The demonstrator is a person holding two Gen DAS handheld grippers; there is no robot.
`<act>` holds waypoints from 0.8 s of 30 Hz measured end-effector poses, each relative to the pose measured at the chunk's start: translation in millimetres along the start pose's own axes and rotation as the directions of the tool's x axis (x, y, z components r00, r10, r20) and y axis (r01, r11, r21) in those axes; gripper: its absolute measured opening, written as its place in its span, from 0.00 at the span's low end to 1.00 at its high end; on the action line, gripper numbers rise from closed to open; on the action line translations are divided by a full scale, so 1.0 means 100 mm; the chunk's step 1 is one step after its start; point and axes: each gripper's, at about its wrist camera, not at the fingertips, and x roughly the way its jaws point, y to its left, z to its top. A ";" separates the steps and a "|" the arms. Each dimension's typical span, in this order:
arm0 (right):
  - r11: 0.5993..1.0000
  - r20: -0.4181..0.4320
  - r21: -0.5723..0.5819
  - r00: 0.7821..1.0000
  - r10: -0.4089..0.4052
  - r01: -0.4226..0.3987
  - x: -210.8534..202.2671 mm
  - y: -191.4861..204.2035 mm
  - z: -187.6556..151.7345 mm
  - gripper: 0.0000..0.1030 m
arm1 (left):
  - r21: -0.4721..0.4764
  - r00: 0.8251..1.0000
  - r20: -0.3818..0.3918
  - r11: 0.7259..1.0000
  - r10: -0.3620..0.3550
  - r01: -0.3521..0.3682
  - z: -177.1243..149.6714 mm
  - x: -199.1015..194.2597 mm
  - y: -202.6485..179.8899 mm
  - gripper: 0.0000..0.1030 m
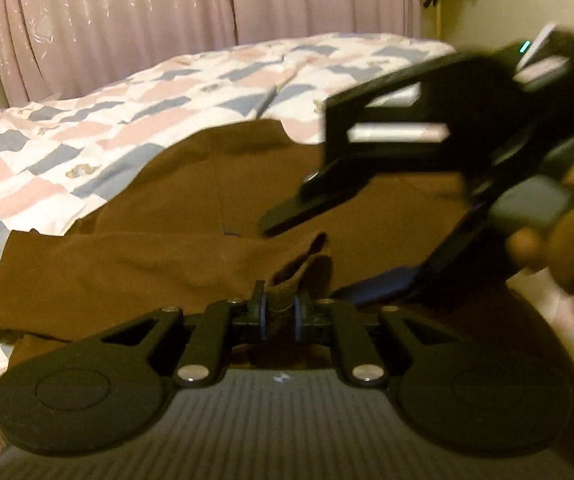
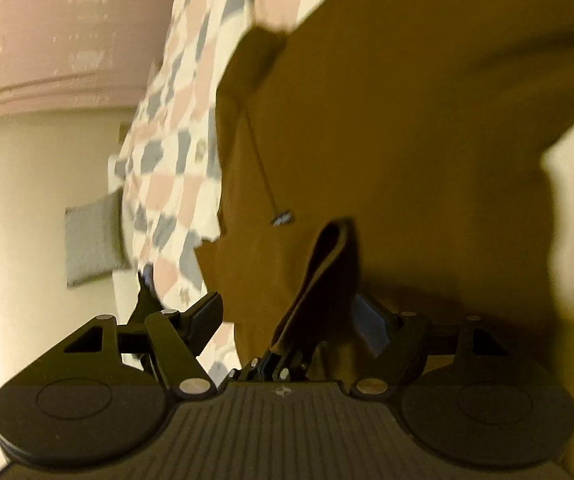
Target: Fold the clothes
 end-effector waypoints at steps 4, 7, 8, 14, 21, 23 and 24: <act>0.999 -0.021 0.031 1.000 0.010 -0.009 0.28 0.01 0.02 0.46 | 0.054 1.000 0.022 0.998 -0.013 0.012 0.00 -0.05 0.01 0.16; 1.000 0.007 0.001 1.000 -0.031 0.031 0.38 0.07 0.06 0.05 | 0.039 0.998 0.026 0.998 -0.057 0.056 0.01 -0.20 0.15 0.16; 0.999 0.016 -0.014 0.999 -0.040 0.040 0.39 0.10 0.08 0.04 | 0.036 0.997 0.028 0.997 -0.065 0.064 0.00 -0.27 0.22 0.16; 0.955 0.197 -0.252 0.974 -0.109 0.158 -0.17 0.65 0.33 0.03 | -0.060 1.000 -0.008 0.998 -0.008 0.007 -0.05 -0.58 0.92 0.16; 0.883 0.337 -0.291 0.903 -0.265 0.367 -0.85 0.72 0.55 0.03 | -0.086 0.990 -0.109 0.991 0.088 -0.097 -0.17 -0.44 1.45 0.16; 0.878 0.352 -0.276 0.892 -0.285 0.390 -0.87 0.68 0.59 0.03 | -0.087 0.988 -0.119 0.990 0.101 -0.111 -0.17 -0.39 1.52 0.16; 0.875 0.358 -0.273 0.886 -0.294 0.401 -0.87 0.67 0.61 0.03 | -0.084 0.987 -0.119 0.989 0.108 -0.119 -0.16 -0.39 1.53 0.16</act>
